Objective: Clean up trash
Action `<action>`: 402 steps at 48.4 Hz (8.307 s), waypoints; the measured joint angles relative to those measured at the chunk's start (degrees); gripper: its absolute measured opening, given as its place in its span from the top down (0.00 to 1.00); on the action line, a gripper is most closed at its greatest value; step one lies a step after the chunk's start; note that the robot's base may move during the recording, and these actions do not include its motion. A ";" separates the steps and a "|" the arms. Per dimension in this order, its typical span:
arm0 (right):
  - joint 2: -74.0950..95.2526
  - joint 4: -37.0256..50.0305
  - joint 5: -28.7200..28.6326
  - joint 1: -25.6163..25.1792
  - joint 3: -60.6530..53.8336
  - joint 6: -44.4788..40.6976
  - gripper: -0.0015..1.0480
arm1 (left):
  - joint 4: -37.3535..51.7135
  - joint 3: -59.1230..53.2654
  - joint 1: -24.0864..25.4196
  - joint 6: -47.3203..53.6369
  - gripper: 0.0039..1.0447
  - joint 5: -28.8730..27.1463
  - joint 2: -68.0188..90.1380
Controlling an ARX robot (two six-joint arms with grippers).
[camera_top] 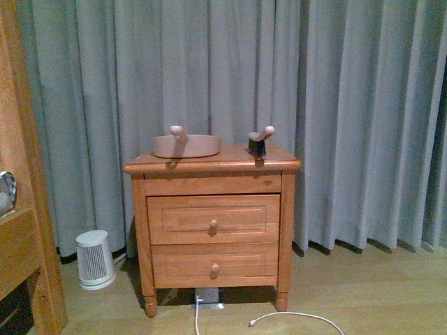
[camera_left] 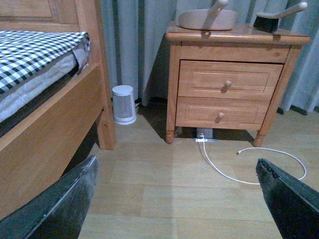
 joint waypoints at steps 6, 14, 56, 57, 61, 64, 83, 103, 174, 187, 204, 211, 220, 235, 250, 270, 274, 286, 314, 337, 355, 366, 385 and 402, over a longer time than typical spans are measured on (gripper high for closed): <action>0.00 0.00 0.00 0.00 0.00 0.00 0.07 | 0.00 0.00 0.00 0.00 0.07 0.00 0.00; 0.00 0.00 0.00 0.00 0.00 0.00 0.07 | 0.00 0.00 0.00 0.00 0.07 0.00 0.00; 0.00 0.00 0.00 0.00 0.00 0.00 0.07 | 0.00 0.00 0.00 0.02 0.07 0.00 -0.02; 0.00 0.00 0.00 0.00 0.00 0.00 0.07 | 0.00 0.00 0.00 0.00 0.07 -0.02 0.00; 0.00 0.00 0.00 0.00 0.00 0.00 0.07 | 0.00 0.00 0.00 0.00 0.07 0.00 -0.02; 0.00 0.00 0.00 0.00 0.00 0.00 0.07 | 0.00 0.00 0.00 0.00 0.07 -0.02 -0.02; 0.00 0.00 0.00 0.00 0.00 0.00 0.07 | 0.00 0.00 0.00 0.00 0.07 0.00 -0.02; 0.00 0.00 0.02 0.00 0.00 0.00 0.07 | 0.00 0.00 0.00 0.00 0.07 -0.07 -0.02; -0.02 0.00 0.02 0.00 0.00 0.00 0.07 | 1.29 6.91 -4.33 -1.57 0.07 -7.23 22.95; -0.02 0.00 0.02 0.00 0.00 0.00 0.07 | 13.66 29.62 -11.37 8.46 0.07 -10.45 55.98; -0.02 0.00 0.02 0.00 0.00 0.00 0.07 | 6.49 59.45 -21.16 10.97 0.07 -12.50 81.70; -0.02 0.00 0.02 0.00 0.00 0.00 0.07 | 2.21 68.46 -21.53 9.42 0.07 -13.40 90.86; -0.02 0.00 0.02 0.00 0.00 0.00 0.07 | -3.50 75.58 -21.16 5.90 0.07 -13.62 100.10; -0.02 0.00 0.02 0.00 0.00 0.00 0.07 | -11.15 82.62 -20.98 1.73 0.07 -14.64 108.78; -0.02 0.00 0.02 0.00 0.00 0.00 0.07 | -13.22 88.11 -21.77 1.31 0.07 -16.46 114.84; -0.02 0.00 0.02 0.00 0.00 0.00 0.07 | -14.27 90.92 -20.74 1.46 0.07 -17.18 119.71; -0.02 0.00 0.02 0.00 0.00 0.00 0.07 | -14.05 90.92 -20.50 1.46 0.07 -17.16 119.97; -0.02 0.00 0.02 0.00 0.00 0.00 0.07 | -13.68 90.88 -18.88 1.27 0.07 -17.14 121.15; -0.02 0.00 0.02 0.00 0.00 0.02 0.07 | -12.31 89.50 -18.51 1.09 0.07 -17.05 121.92; -0.02 0.00 0.02 0.00 0.00 0.00 0.07 | -11.98 89.39 -18.08 1.29 0.72 -16.96 121.92; -0.02 0.00 0.02 0.00 0.00 0.02 0.07 | -8.79 87.25 -17.90 0.79 0.73 -14.82 118.16; -0.02 0.00 0.02 0.00 0.00 0.00 0.07 | -1.46 82.95 -16.11 1.99 0.73 -14.56 109.42; -0.02 0.00 0.02 0.00 0.00 0.00 0.07 | 14.56 63.12 -11.19 8.85 0.73 -8.04 83.60; -0.02 0.00 0.02 0.00 0.00 0.00 0.07 | 14.82 45.48 -2.95 14.67 0.73 0.50 59.17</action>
